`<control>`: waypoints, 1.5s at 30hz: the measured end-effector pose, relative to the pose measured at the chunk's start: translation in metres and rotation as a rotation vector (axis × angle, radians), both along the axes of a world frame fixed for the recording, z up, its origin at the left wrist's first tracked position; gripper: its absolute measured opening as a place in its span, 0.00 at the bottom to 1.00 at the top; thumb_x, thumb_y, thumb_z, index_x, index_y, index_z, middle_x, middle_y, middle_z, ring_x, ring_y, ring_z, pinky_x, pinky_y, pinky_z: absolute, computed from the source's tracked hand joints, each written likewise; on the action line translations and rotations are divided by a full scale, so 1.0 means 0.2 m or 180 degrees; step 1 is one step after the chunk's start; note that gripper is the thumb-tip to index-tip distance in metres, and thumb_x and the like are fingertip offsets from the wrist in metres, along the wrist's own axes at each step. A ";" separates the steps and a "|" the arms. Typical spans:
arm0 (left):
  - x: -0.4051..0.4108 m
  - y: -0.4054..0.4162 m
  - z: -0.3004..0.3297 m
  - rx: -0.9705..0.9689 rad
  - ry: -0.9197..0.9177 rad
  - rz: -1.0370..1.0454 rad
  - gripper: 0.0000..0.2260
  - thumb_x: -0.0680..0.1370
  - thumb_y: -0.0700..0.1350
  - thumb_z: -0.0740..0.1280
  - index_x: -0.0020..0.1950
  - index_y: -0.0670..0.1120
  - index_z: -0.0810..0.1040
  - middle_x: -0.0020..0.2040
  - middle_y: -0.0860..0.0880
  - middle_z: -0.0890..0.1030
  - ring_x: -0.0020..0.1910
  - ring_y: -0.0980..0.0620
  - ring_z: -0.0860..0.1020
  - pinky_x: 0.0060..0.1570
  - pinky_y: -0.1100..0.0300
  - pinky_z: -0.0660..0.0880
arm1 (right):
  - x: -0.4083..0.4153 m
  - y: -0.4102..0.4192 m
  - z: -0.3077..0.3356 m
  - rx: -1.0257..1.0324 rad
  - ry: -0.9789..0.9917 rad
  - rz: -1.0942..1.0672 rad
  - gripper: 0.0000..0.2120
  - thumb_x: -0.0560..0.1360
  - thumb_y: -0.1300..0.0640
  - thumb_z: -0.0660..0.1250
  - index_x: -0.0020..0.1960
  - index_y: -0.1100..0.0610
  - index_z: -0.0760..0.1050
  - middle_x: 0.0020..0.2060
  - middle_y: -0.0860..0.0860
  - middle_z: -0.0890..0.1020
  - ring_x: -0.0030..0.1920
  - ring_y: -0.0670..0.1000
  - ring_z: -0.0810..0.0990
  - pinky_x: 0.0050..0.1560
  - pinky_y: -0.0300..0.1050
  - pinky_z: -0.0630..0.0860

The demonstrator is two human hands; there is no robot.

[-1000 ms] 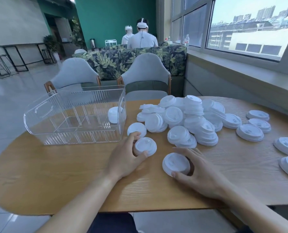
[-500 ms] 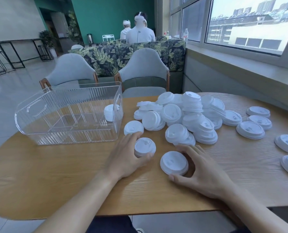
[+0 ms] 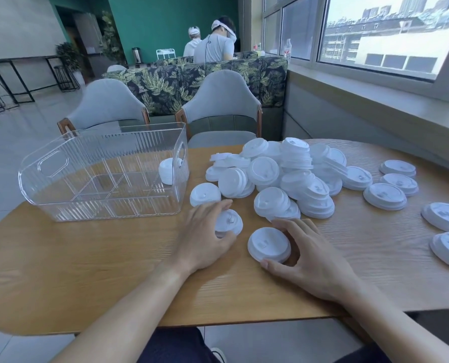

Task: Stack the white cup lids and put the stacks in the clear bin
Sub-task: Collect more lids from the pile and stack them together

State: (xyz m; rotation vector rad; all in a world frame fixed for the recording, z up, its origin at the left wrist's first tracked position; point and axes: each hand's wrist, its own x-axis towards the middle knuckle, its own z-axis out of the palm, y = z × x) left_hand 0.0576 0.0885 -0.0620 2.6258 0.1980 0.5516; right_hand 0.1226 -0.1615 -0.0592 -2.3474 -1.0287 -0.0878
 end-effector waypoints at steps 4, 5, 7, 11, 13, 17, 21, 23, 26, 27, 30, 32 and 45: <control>0.01 0.00 -0.01 -0.0044 -0.0092 0.0135 0.34 0.72 0.65 0.68 0.76 0.55 0.68 0.71 0.58 0.72 0.72 0.56 0.66 0.73 0.57 0.61 | 0.00 0.00 0.00 0.0006 0.0002 -0.0021 0.39 0.66 0.25 0.67 0.72 0.41 0.64 0.65 0.32 0.69 0.69 0.38 0.63 0.68 0.39 0.68; 0.01 0.01 -0.01 -0.0068 -0.0103 0.0237 0.36 0.71 0.68 0.68 0.75 0.54 0.68 0.70 0.57 0.72 0.71 0.56 0.67 0.72 0.55 0.64 | 0.00 0.00 0.00 0.0008 -0.0003 -0.0029 0.40 0.66 0.25 0.67 0.72 0.41 0.64 0.65 0.33 0.69 0.69 0.38 0.63 0.68 0.39 0.68; 0.02 0.01 -0.02 -0.0089 -0.0054 0.0402 0.38 0.70 0.72 0.70 0.74 0.53 0.69 0.67 0.55 0.73 0.67 0.54 0.70 0.69 0.53 0.67 | -0.01 0.00 0.01 -0.0004 -0.0012 -0.0051 0.40 0.66 0.25 0.67 0.72 0.41 0.64 0.65 0.33 0.69 0.68 0.39 0.64 0.67 0.39 0.68; 0.02 0.01 -0.02 0.0002 0.0064 0.0532 0.35 0.71 0.72 0.69 0.71 0.54 0.71 0.64 0.56 0.74 0.64 0.53 0.70 0.67 0.54 0.68 | -0.02 -0.01 0.01 0.0005 -0.0056 -0.0140 0.40 0.65 0.25 0.68 0.72 0.41 0.65 0.61 0.31 0.69 0.67 0.39 0.65 0.66 0.39 0.68; 0.01 0.01 -0.01 -0.0050 0.0039 0.0496 0.32 0.72 0.69 0.70 0.70 0.55 0.71 0.64 0.58 0.74 0.64 0.55 0.69 0.67 0.54 0.67 | -0.03 -0.01 0.02 0.0041 -0.0062 -0.0168 0.40 0.65 0.25 0.68 0.71 0.41 0.66 0.57 0.27 0.66 0.66 0.39 0.65 0.65 0.38 0.67; 0.00 0.00 0.00 -0.0139 0.0132 0.0255 0.29 0.75 0.62 0.69 0.74 0.56 0.69 0.70 0.62 0.73 0.70 0.58 0.65 0.72 0.54 0.63 | -0.03 -0.01 0.03 0.0025 -0.0085 -0.0184 0.40 0.65 0.25 0.68 0.71 0.41 0.66 0.54 0.25 0.63 0.65 0.38 0.65 0.61 0.34 0.65; -0.01 0.00 0.02 -0.0264 0.0274 0.0096 0.36 0.70 0.64 0.60 0.79 0.60 0.62 0.74 0.62 0.70 0.73 0.57 0.63 0.75 0.54 0.58 | -0.03 -0.01 0.02 0.0028 -0.0055 -0.0191 0.40 0.65 0.24 0.67 0.71 0.42 0.67 0.57 0.29 0.66 0.65 0.39 0.67 0.63 0.37 0.67; 0.00 0.00 0.02 -0.0264 0.0236 0.0125 0.36 0.72 0.64 0.64 0.80 0.58 0.62 0.75 0.59 0.69 0.75 0.57 0.63 0.76 0.51 0.59 | -0.03 -0.01 0.02 0.0036 -0.0054 -0.0203 0.40 0.65 0.24 0.67 0.71 0.42 0.67 0.57 0.30 0.67 0.65 0.39 0.67 0.64 0.37 0.67; 0.00 0.00 0.01 -0.0182 0.0063 0.0251 0.38 0.72 0.68 0.69 0.79 0.55 0.65 0.74 0.58 0.70 0.74 0.56 0.65 0.75 0.49 0.62 | -0.03 -0.01 0.03 0.0017 -0.0077 -0.0238 0.40 0.65 0.23 0.67 0.70 0.42 0.67 0.58 0.31 0.68 0.64 0.39 0.66 0.63 0.37 0.67; 0.00 -0.01 0.01 -0.0182 0.0071 0.0310 0.39 0.71 0.69 0.70 0.78 0.55 0.65 0.73 0.57 0.71 0.73 0.56 0.66 0.74 0.49 0.63 | -0.03 -0.01 0.03 0.0002 -0.0093 -0.0243 0.40 0.65 0.23 0.66 0.70 0.43 0.67 0.59 0.32 0.69 0.65 0.40 0.66 0.64 0.38 0.67; 0.00 -0.01 0.01 -0.0118 0.0101 0.0463 0.40 0.70 0.70 0.71 0.77 0.55 0.66 0.68 0.56 0.73 0.69 0.54 0.69 0.71 0.53 0.65 | -0.03 -0.01 0.02 -0.0017 -0.0148 -0.0247 0.40 0.65 0.24 0.66 0.71 0.43 0.67 0.59 0.34 0.70 0.65 0.41 0.67 0.67 0.42 0.68; -0.01 -0.01 0.02 -0.0057 0.0064 0.0461 0.39 0.70 0.71 0.71 0.76 0.56 0.66 0.64 0.57 0.74 0.66 0.54 0.70 0.69 0.53 0.67 | -0.03 -0.01 0.02 -0.0026 -0.0202 -0.0250 0.39 0.65 0.25 0.66 0.70 0.43 0.68 0.59 0.34 0.71 0.64 0.42 0.68 0.67 0.42 0.68; -0.06 -0.12 0.01 -0.1231 -0.0407 -0.0256 0.30 0.72 0.60 0.72 0.72 0.59 0.69 0.61 0.62 0.78 0.63 0.59 0.77 0.62 0.52 0.77 | -0.01 -0.01 -0.01 0.0024 -0.0150 -0.0151 0.36 0.67 0.28 0.67 0.70 0.42 0.66 0.61 0.35 0.73 0.65 0.41 0.66 0.67 0.41 0.67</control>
